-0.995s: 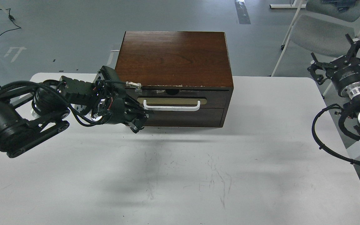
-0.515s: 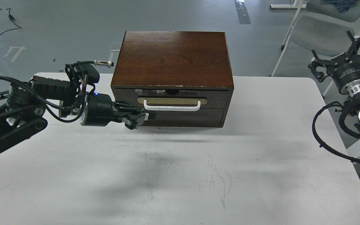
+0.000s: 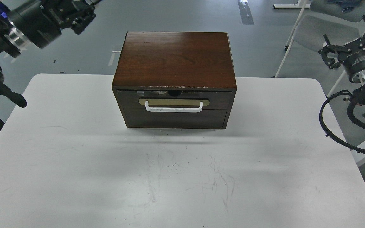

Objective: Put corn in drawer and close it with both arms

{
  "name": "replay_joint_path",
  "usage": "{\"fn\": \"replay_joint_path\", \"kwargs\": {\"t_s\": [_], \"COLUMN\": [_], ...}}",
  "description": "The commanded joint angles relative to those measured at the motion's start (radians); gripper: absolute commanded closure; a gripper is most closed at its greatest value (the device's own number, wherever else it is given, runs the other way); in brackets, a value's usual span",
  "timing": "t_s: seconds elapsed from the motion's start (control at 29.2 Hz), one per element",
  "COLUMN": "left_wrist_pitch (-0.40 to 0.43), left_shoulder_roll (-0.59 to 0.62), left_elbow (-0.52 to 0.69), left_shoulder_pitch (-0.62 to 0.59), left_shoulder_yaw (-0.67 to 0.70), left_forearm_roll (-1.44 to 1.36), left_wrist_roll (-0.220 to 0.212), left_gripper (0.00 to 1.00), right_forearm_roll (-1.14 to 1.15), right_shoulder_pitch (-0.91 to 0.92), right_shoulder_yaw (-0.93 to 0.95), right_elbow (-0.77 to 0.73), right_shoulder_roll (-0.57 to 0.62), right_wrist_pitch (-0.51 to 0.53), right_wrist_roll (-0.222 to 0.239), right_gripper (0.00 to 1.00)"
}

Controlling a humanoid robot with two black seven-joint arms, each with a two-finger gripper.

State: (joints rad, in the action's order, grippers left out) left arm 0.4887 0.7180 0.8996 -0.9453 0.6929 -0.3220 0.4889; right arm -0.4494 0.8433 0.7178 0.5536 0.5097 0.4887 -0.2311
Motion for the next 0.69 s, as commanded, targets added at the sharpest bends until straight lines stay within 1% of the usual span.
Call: {"fn": "replay_joint_path", "kwargs": {"t_s": [0.0, 0.03, 0.1, 0.14, 0.27, 0.45, 0.48, 0.51, 0.58, 0.65], "left_wrist_pitch": [0.000, 0.000, 0.000, 0.000, 0.000, 0.000, 0.000, 0.000, 0.000, 0.000], "left_shoulder_roll": [-0.073, -0.112, -0.150, -0.178, -0.184, -0.180, -0.181, -0.186, -0.192, -0.204], "left_elbow": [-0.264, -0.354, -0.405, -0.422, -0.427, -0.430, -0.433, -0.448, -0.465, -0.469], "left_shoulder_pitch": [-0.033, -0.041, -0.043, -0.032, -0.016, -0.012, -0.010, -0.007, -0.007, -0.007], "left_shoulder_yaw": [0.013, 0.002, -0.001, 0.010, 0.008, 0.008, 0.008, 0.008, 0.010, 0.011], "left_forearm_roll": [0.084, 0.099, 0.103, 0.109, 0.135, 0.291, 0.300, 0.310, 0.316, 0.349], "left_wrist_roll": [0.000, 0.000, 0.000, 0.000, 0.000, 0.000, -0.004, -0.024, -0.041, -0.049], "left_gripper": [0.12, 0.10, 0.07, 0.03, 0.03, 0.03, 0.03, 0.03, 0.03, 0.03], "right_forearm_roll": [0.000, 0.000, 0.000, 0.000, 0.000, -0.003, -0.008, -0.011, -0.015, -0.032], "right_shoulder_pitch": [0.005, 0.002, -0.003, -0.003, 0.005, 0.013, 0.013, 0.011, 0.011, 0.011], "right_shoulder_yaw": [-0.009, -0.011, -0.011, -0.011, -0.011, 0.005, 0.006, 0.008, 0.017, 0.035], "right_elbow": [-0.001, -0.001, 0.006, 0.008, 0.009, 0.012, 0.009, 0.002, 0.000, 0.000], "right_shoulder_roll": [0.000, 0.000, 0.001, 0.000, -0.007, -0.011, -0.013, -0.023, -0.034, -0.034], "right_wrist_pitch": [0.000, 0.000, 0.000, 0.000, 0.000, 0.000, 0.000, 0.000, 0.000, 0.000], "right_wrist_roll": [0.001, 0.001, 0.001, 0.001, 0.001, 0.010, 0.010, 0.012, 0.019, 0.033], "right_gripper": [0.00, 0.00, 0.00, 0.00, 0.00, 0.00, 0.00, 0.00, 0.00, 0.00]}}
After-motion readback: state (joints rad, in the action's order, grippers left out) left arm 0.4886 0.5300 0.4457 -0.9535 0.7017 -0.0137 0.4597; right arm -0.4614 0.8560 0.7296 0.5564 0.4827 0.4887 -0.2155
